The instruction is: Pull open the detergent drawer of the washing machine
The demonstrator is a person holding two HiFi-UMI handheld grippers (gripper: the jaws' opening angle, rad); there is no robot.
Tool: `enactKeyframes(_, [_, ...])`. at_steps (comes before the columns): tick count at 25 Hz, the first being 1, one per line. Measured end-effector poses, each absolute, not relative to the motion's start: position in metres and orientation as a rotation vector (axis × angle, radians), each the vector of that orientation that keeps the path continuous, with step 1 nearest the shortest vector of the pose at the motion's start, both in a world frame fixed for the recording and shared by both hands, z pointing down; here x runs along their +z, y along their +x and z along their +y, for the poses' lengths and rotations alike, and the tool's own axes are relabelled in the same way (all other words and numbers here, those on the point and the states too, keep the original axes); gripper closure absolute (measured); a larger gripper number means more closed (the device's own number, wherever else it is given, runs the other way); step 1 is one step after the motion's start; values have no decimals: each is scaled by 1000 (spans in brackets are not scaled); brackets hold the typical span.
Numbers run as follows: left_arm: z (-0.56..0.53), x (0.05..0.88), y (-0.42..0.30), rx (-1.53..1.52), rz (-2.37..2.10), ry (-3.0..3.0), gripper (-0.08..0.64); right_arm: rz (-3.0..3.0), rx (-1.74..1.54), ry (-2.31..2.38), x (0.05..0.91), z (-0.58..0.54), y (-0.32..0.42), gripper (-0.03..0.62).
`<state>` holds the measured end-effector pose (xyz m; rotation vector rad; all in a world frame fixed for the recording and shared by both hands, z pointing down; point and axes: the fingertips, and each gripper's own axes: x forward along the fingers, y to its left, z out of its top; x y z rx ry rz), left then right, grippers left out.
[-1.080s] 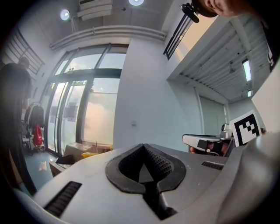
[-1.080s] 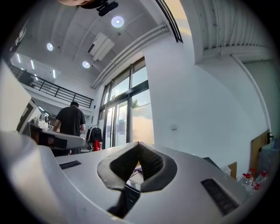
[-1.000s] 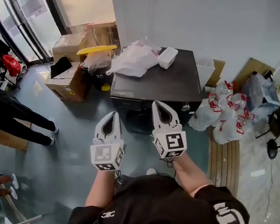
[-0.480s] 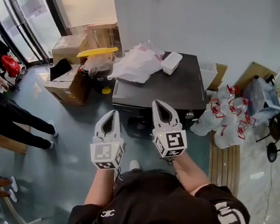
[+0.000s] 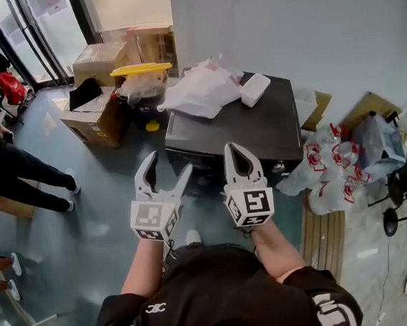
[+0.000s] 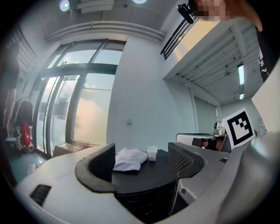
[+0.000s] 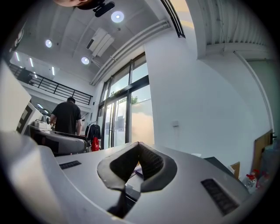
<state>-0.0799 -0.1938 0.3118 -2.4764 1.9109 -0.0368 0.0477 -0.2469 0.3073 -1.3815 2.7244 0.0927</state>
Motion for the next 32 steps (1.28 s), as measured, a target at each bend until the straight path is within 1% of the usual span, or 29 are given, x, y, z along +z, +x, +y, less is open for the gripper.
enactKeyframes(4, [-198, 319, -95, -39, 1946, -2466, 206, 2734, 91, -1390, 312, -250, 42, 591])
enactKeyframes(7, [-204, 330, -108, 20, 1994, -2518, 206, 2740, 79, -1403, 316, -255, 39, 591])
enactKeyframes(13, [-213, 370, -124, 331, 2057, -2762, 206, 2753, 63, -1425, 324, -262, 40, 591])
enactKeyframes(18, [-219, 401, -132, 730, 2030, -2933, 207, 2766, 44, -1457, 333, -267, 42, 591])
enactKeyframes(21, [-222, 422, -138, 908, 2028, -2992, 207, 2776, 38, -1479, 338, -268, 43, 591])
enactKeyframes(32, [-236, 502, -134, 1209, 1992, -3184, 207, 2821, -4, -1587, 367, -272, 55, 591])
